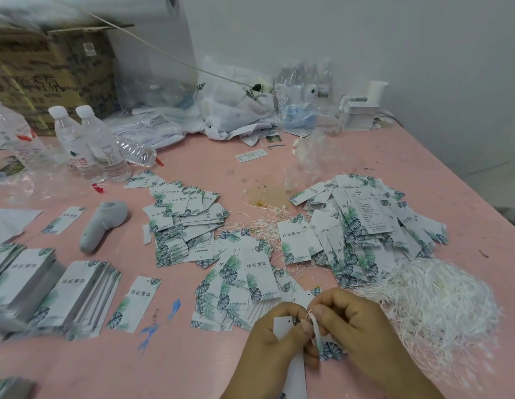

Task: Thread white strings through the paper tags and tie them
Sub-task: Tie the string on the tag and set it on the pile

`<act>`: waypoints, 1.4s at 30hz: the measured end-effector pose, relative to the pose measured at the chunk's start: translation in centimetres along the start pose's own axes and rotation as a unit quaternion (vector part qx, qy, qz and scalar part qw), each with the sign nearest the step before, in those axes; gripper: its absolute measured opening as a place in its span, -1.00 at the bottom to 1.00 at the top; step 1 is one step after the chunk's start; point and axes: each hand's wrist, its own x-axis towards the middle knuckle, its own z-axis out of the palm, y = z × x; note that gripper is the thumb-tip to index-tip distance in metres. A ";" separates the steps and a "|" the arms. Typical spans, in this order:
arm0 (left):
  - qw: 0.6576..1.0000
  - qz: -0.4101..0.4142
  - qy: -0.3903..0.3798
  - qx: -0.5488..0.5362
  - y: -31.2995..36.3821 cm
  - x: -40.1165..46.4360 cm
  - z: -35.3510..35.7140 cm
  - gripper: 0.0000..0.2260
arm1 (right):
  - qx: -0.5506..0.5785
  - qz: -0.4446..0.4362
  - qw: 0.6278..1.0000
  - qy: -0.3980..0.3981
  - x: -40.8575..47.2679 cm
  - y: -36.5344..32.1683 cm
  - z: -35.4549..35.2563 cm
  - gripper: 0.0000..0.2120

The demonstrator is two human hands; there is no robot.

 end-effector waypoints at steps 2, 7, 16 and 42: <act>1.000 -0.001 0.006 -0.021 -0.1 0.1 0.0 -0.97 | 0.037 0.015 0.999 0.014 0.1 0.0 -0.1 -0.79; 0.998 0.001 0.016 -0.064 -0.2 0.4 -0.2 -0.87 | 0.128 0.060 0.978 0.153 0.5 0.1 -1.9 -0.79; 0.996 -0.009 0.025 -0.090 -0.2 0.6 -0.5 -0.91 | -0.078 0.033 0.964 0.252 0.3 0.7 -4.4 -0.83; 0.990 -0.004 0.075 -0.116 0.1 0.7 -1.2 -0.89 | -0.282 -0.002 0.915 0.289 0.0 -0.1 -4.6 -0.53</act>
